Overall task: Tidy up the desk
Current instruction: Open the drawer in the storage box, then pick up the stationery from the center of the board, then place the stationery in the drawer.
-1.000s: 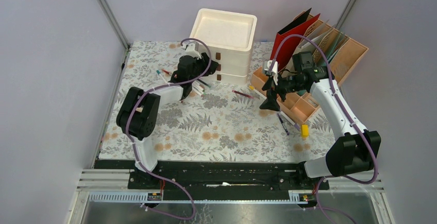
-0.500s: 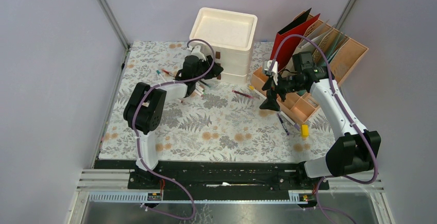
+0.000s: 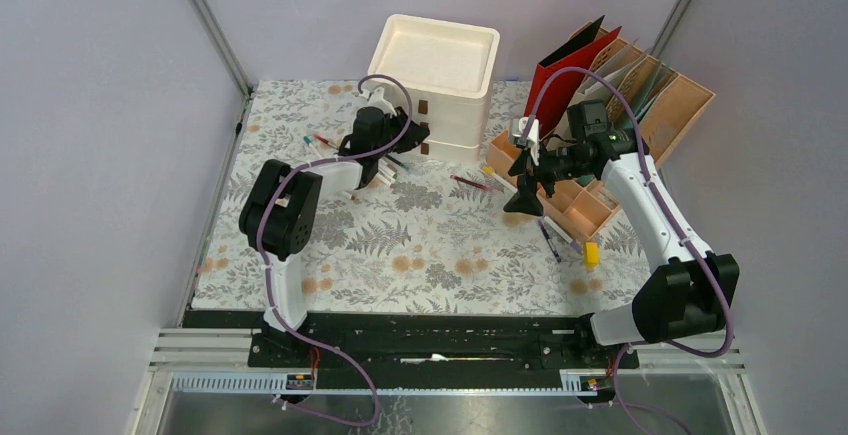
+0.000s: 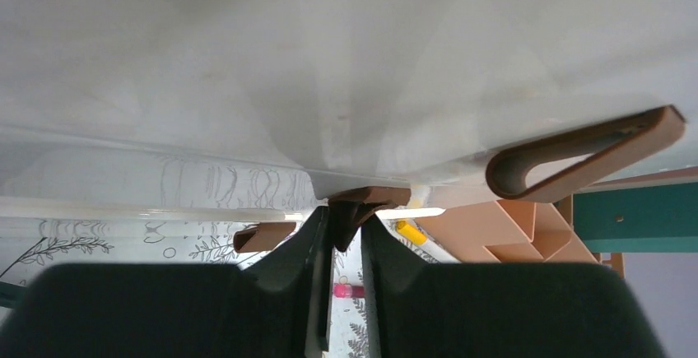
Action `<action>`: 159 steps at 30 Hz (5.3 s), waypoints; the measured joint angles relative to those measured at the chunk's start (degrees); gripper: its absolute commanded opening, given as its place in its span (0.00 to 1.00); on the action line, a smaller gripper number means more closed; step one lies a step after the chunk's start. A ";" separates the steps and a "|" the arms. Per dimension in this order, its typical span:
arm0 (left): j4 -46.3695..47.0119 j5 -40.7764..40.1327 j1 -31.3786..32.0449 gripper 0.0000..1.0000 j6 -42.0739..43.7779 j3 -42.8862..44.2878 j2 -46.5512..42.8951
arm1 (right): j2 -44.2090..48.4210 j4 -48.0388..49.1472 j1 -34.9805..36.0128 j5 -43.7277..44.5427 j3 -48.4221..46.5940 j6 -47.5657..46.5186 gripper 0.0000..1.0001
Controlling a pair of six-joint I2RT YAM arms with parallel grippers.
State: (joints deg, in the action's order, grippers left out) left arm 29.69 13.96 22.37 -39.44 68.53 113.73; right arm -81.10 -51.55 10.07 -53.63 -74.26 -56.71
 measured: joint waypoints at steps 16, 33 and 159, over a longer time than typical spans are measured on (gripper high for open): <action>6.32 2.67 -0.85 0.00 -1.77 -4.31 -0.79 | 0.00 0.00 0.00 0.00 0.00 0.00 1.00; 12.96 5.31 -0.96 0.00 -2.91 -14.43 -7.30 | 0.00 0.02 0.00 -0.04 0.00 0.00 1.00; -43.30 -5.86 -10.40 0.99 29.05 -25.09 -66.88 | -29.68 5.51 25.83 42.36 -41.86 5.46 0.00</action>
State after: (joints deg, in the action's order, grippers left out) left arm -13.61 8.10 11.97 -10.39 43.44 46.85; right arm -110.78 -46.04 35.90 -11.27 -116.11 -51.24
